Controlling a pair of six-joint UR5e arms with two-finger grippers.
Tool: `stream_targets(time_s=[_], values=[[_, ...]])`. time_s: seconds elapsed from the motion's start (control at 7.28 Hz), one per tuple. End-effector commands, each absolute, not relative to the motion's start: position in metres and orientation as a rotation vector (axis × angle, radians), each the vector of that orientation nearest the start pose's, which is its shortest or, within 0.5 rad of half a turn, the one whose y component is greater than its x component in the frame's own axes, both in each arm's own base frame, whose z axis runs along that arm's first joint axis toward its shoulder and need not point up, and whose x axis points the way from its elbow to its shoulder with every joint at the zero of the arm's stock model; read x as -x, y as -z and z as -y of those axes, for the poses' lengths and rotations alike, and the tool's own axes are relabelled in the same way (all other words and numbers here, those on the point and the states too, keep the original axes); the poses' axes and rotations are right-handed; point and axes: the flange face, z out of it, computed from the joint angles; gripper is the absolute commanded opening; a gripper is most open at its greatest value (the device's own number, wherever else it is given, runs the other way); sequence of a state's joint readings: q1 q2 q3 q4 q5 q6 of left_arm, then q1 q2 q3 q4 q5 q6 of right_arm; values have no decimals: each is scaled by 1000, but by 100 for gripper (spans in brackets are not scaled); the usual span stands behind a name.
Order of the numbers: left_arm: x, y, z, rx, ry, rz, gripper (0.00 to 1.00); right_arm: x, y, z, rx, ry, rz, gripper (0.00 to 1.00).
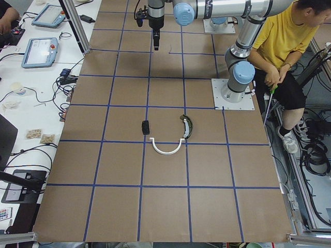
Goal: Place bearing gear from tray to pile
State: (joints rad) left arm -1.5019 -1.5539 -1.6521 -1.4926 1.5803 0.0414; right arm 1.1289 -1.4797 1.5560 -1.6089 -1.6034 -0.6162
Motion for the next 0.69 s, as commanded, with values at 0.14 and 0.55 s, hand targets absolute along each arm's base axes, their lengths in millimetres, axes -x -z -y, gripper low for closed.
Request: stream_targets(time_s=[0.14, 0.55], values=[[98, -462, 493, 46, 13, -3128, 100, 325, -372, 518, 532, -65, -3166, 100], [98, -461, 493, 43, 11, -3130, 100, 437, -298, 478, 518, -80, -3148, 100]])
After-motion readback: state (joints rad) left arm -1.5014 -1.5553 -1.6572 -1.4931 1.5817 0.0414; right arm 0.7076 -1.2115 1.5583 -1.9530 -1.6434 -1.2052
